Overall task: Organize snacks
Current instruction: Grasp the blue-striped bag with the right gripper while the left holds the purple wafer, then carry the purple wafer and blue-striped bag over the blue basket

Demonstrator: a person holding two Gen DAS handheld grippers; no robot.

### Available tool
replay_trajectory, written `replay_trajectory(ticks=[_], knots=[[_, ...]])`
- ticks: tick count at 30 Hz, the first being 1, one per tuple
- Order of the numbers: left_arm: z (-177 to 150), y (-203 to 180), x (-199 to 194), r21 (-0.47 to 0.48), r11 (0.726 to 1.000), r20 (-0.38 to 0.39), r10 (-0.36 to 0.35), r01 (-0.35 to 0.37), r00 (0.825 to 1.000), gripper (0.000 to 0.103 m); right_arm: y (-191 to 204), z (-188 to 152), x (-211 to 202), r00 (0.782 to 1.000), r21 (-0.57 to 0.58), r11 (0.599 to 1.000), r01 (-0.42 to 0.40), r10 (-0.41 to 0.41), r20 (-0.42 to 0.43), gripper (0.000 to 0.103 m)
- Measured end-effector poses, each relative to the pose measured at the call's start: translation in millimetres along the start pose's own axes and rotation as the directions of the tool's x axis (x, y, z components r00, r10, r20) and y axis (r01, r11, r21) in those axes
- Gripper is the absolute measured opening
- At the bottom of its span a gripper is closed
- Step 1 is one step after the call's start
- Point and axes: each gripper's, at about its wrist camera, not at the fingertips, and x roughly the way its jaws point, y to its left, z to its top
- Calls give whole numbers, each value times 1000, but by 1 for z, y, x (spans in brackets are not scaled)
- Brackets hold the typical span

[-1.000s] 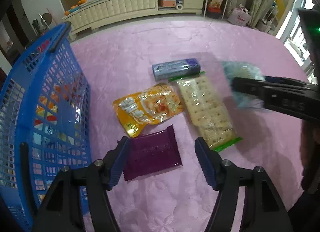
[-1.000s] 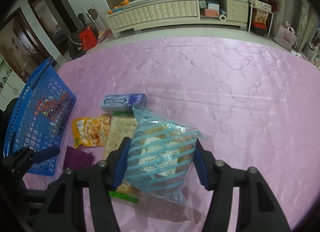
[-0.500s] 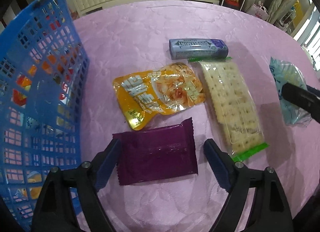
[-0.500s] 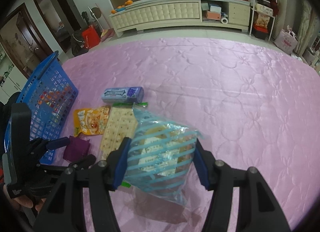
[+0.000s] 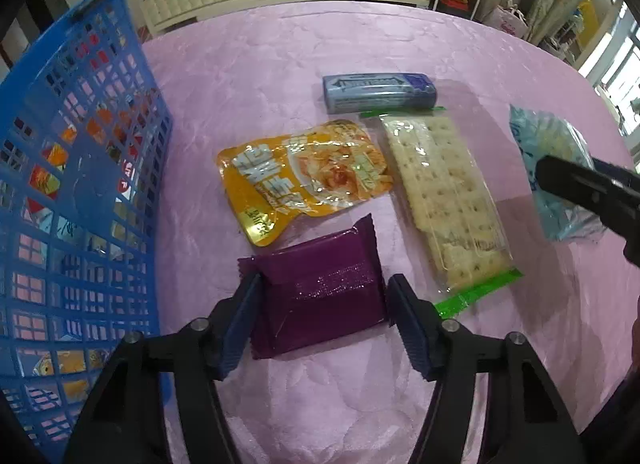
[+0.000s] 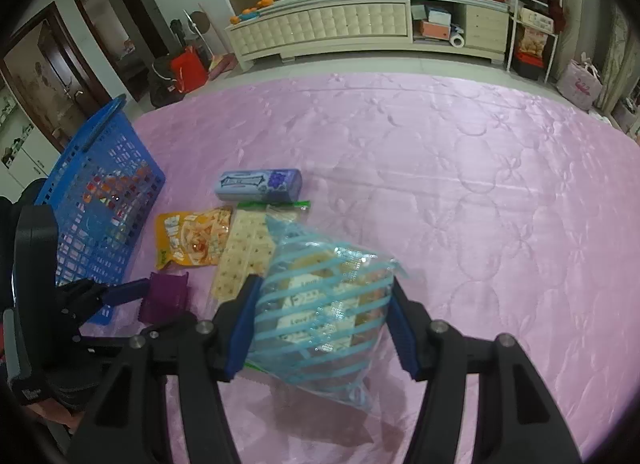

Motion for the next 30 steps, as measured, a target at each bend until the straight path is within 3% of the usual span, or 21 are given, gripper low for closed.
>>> replay_trajectory(ticks=[6,13,22,30], knots=[[-2,-2,-14,-8,1000,9,-8,8,1000,53,-2,-1,-4,1000,0,1000,-3,3,6,64],[3,-12,-53,3,999,88,-42,42,995,53,2,-10,-18,1000,-12,1000,9,-9,22,64],[-5,-13,-119,40,996,213,-82,75,974,53,32,-17,-57,998,-27,999,35,-34,56,64],[-12,19,-173,54,994,310,-104,92,945,53,90,-3,-104,992,-103,994,30,-17,128,64]])
